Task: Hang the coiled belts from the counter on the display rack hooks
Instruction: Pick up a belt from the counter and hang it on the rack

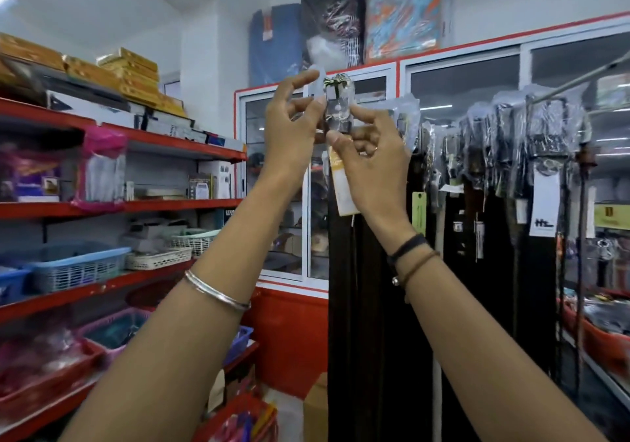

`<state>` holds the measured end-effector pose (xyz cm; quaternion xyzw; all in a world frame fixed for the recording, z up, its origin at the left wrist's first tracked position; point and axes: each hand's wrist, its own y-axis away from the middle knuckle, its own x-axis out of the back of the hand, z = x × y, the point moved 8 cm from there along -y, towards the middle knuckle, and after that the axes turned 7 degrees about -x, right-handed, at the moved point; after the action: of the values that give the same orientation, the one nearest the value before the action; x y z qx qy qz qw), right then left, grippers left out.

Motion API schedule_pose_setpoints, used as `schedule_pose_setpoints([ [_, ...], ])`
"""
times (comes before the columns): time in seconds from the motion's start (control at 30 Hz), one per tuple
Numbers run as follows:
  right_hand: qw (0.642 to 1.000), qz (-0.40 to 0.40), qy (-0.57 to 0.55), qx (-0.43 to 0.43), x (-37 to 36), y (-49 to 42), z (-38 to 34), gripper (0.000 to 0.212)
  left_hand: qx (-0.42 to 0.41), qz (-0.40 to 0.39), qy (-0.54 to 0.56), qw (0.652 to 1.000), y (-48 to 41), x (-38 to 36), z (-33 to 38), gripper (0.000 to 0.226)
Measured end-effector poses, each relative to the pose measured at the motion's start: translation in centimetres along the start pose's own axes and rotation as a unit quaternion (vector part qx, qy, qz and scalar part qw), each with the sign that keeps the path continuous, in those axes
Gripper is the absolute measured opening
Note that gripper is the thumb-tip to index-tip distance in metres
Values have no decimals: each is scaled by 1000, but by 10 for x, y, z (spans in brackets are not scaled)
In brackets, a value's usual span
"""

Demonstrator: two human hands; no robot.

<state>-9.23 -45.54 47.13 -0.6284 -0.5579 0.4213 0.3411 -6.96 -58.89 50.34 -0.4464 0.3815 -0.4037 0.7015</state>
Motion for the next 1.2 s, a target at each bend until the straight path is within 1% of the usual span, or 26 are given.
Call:
schedule_pose_setpoints([
  [0.2, 1000, 12, 3, -7, -4, -6, 0, 32, 13, -13, 22, 1000, -13, -4, -11, 21],
  [0.3, 1000, 24, 1, -18, -2, -5, 8, 29, 38, -19, 29, 999, -13, -7, -22, 21],
  [0.4, 999, 35, 14, -25, 5, -3, 17, 31, 60, -32, 31, 997, -9, -15, -33, 22],
  [0.53, 998, 38, 48, -31, 15, -4, 32, 36, 79, -69, 30, 994, -2, -34, -44, 23],
  [0.7, 993, 1, 120, -11, 28, -8, 40, 36, 81, -89, 8, 993, 7, -46, -61, 32],
  [0.77, 990, -12, 141, 3, 34, -6, 39, 35, 61, -80, -9, 995, 16, -45, -60, 35],
  [0.83, 989, -11, 147, 13, 44, 2, 37, 29, 34, -66, -40, 996, 34, -44, -55, 37],
  [0.93, 985, 9, 169, 33, 67, 23, 33, 23, -43, -14, -120, 992, 76, -40, -36, 41],
  [1.0, 980, 24, 190, 50, 86, 41, 29, 22, -96, 8, -150, 984, 110, -44, -20, 41],
  [1.07, 976, 32, 207, 56, 107, 61, 25, 21, -132, -12, -143, 981, 143, -58, -6, 35],
  [1.13, 971, 40, 229, 53, 134, 81, 22, 21, -160, -51, -119, 979, 177, -79, 7, 29],
  [1.2, 968, 44, 246, 33, 167, 102, 21, 20, -157, -87, -79, 981, 209, -103, 18, 26],
])
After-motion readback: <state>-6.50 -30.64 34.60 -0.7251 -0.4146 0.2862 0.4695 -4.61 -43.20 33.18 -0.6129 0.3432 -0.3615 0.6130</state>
